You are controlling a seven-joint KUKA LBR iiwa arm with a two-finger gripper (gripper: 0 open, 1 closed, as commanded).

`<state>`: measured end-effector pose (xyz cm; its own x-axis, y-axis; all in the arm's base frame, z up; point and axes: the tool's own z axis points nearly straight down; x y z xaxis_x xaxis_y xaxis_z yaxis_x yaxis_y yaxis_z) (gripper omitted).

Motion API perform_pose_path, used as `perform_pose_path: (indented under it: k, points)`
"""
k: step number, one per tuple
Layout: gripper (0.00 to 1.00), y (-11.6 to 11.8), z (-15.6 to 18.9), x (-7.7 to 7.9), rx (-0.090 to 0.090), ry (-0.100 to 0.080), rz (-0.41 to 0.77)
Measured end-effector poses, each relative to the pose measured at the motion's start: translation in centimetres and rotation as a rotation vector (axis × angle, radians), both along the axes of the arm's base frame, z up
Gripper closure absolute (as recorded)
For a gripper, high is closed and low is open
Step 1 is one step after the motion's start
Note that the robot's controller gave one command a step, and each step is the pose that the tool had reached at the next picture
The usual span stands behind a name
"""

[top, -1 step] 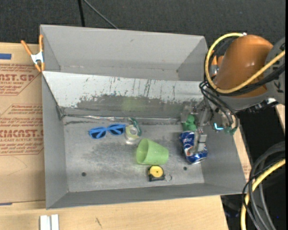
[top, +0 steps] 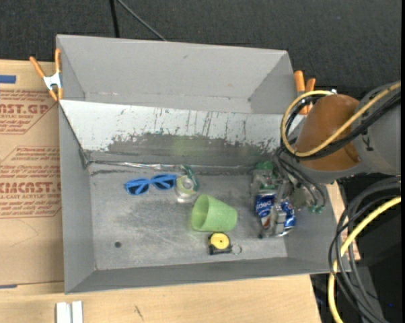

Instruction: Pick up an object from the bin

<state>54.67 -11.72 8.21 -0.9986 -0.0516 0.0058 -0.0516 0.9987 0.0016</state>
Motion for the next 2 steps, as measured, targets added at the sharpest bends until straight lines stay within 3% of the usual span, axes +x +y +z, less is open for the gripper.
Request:
perform_pose_path:
  k: [1, 2]
  points:
    - [0.0, -3.5, -1.3, -3.8, 0.0, -0.003, 0.266]
    - [0.0, 3.3, -0.8, -6.4, 0.001, -0.014, 0.034]
